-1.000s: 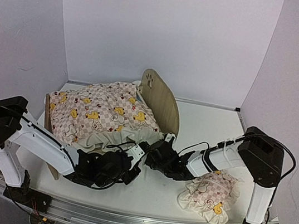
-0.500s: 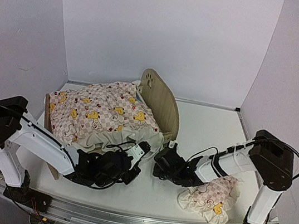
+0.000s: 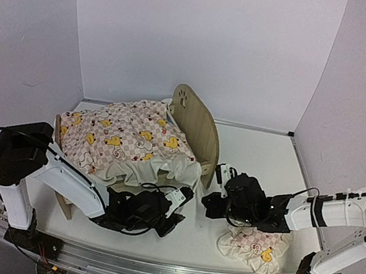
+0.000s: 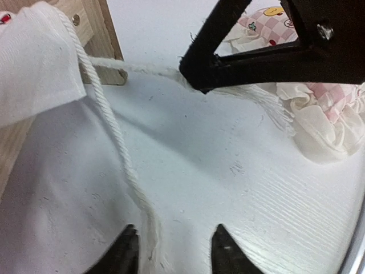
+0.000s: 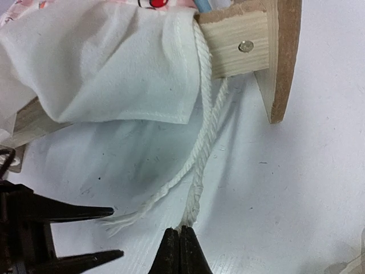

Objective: Set up the pet bed

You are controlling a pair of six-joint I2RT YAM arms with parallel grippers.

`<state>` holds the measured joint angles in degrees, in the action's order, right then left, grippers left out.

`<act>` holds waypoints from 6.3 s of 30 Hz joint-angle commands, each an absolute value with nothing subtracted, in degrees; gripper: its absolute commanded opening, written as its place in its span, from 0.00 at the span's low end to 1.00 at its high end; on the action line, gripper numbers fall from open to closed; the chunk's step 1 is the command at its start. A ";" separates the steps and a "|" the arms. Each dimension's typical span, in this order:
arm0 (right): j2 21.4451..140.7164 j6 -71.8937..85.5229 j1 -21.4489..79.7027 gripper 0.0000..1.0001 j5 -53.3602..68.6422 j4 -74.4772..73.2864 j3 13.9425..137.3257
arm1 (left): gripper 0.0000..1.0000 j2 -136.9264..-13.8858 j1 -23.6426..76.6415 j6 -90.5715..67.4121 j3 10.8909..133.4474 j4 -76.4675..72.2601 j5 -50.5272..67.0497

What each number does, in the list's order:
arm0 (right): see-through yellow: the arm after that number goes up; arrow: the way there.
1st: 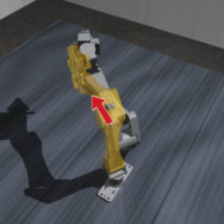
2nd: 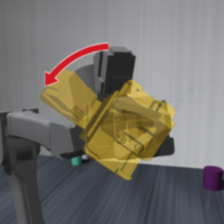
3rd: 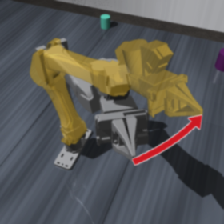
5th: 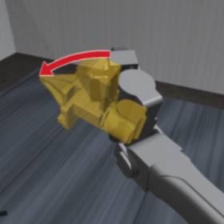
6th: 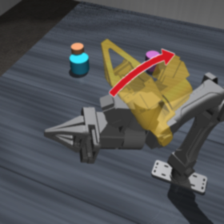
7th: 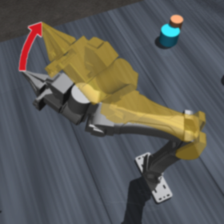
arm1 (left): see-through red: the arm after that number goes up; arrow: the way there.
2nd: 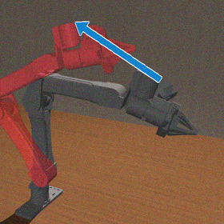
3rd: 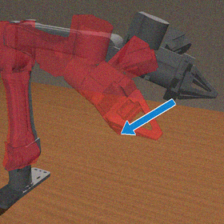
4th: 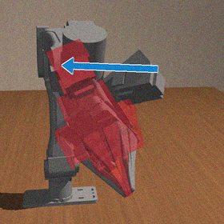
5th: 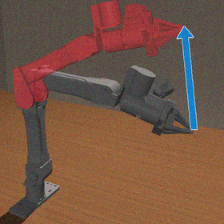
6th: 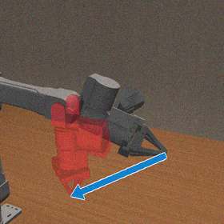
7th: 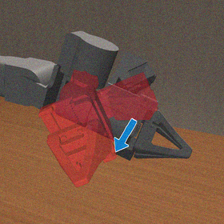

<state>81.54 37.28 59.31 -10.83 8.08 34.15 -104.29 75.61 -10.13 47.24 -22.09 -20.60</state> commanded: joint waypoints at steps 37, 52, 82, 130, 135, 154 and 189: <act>79.32 44.46 60.36 0.27 -2.59 14.36 36.50 | 0.00 -97.49 67.99 -13.84 43.12 -40.77 -8.57; 85.30 47.20 58.98 0.62 -10.92 12.91 35.68 | 0.00 -91.41 67.76 -12.55 39.65 -37.68 -12.92; 92.44 40.10 65.16 0.00 -26.20 6.40 37.47 | 0.00 -90.33 71.23 -8.89 37.39 -36.58 -6.96; 72.05 29.72 69.46 0.00 -11.94 19.12 20.46 | 0.99 -90.28 73.99 -16.42 36.07 -32.62 14.80; 69.13 29.60 69.39 0.00 -13.64 18.17 20.20 | 0.92 -77.13 78.16 -22.98 26.32 -27.31 7.56; 67.08 29.11 69.43 0.00 -14.49 18.20 19.97 | 0.32 -100.16 79.46 -35.14 63.51 -2.13 -11.82; 63.07 26.51 69.43 0.00 -8.46 21.62 18.98 | 0.28 -109.33 74.06 -61.36 73.73 6.54 -32.83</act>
<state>63.37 26.59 69.41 -9.41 18.72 18.61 -109.06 75.68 -62.83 69.91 7.60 -27.86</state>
